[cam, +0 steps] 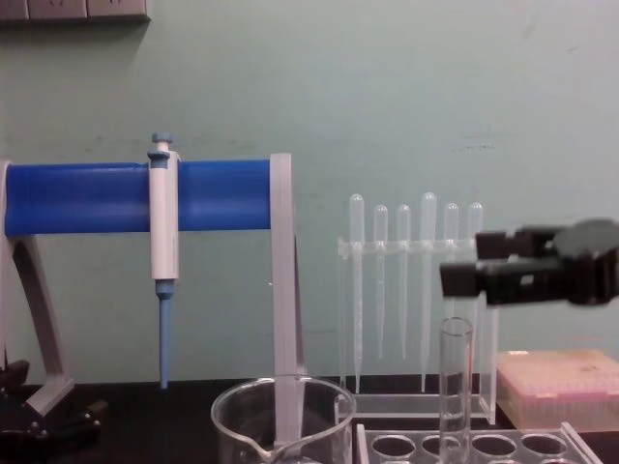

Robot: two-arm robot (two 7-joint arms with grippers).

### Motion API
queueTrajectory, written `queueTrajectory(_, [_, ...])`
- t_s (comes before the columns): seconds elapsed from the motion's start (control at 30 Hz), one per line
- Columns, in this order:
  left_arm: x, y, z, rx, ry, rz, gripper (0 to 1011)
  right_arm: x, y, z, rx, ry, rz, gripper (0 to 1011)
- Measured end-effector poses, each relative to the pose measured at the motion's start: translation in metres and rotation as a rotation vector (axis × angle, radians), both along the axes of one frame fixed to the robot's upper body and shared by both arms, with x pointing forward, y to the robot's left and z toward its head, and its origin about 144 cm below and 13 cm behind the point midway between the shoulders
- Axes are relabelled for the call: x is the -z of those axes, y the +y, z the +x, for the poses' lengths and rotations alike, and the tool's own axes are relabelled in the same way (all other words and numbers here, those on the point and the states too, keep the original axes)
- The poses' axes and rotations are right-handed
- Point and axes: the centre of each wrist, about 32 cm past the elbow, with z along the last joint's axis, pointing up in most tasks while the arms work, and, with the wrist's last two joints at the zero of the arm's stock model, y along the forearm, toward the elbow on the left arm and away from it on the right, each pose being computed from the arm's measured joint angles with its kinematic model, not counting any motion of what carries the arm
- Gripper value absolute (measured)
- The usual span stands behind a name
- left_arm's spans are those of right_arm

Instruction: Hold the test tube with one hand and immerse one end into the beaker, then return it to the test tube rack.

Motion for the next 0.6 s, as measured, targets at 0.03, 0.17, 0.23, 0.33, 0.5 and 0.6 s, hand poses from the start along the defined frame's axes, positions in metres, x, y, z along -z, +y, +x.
queueTrajectory(0.03, [0.000,0.000,0.000,0.000,0.000,0.000,1000,-0.002,-0.002,-0.002,0.015,-0.006,0.019,1004])
queueTrajectory(0.17, [0.000,0.000,0.000,0.000,0.000,0.000,1000,-0.001,-0.004,-0.006,0.077,-0.015,0.053,1004])
queueTrajectory(0.23, [0.000,0.000,0.000,0.000,0.000,0.000,1000,0.005,-0.003,-0.009,0.161,-0.018,0.076,1004])
queueTrajectory(0.33, [0.000,0.000,0.000,0.000,0.000,0.000,1000,0.020,-0.001,-0.014,0.331,-0.031,0.096,1004])
queueTrajectory(0.5, [0.000,0.000,0.000,0.000,0.000,0.000,1000,0.046,0.007,-0.019,0.547,-0.065,0.096,1004])
queueTrajectory(0.6, [0.000,0.000,0.000,0.000,0.000,0.000,1000,0.061,0.012,-0.020,0.645,-0.079,0.089,1004])
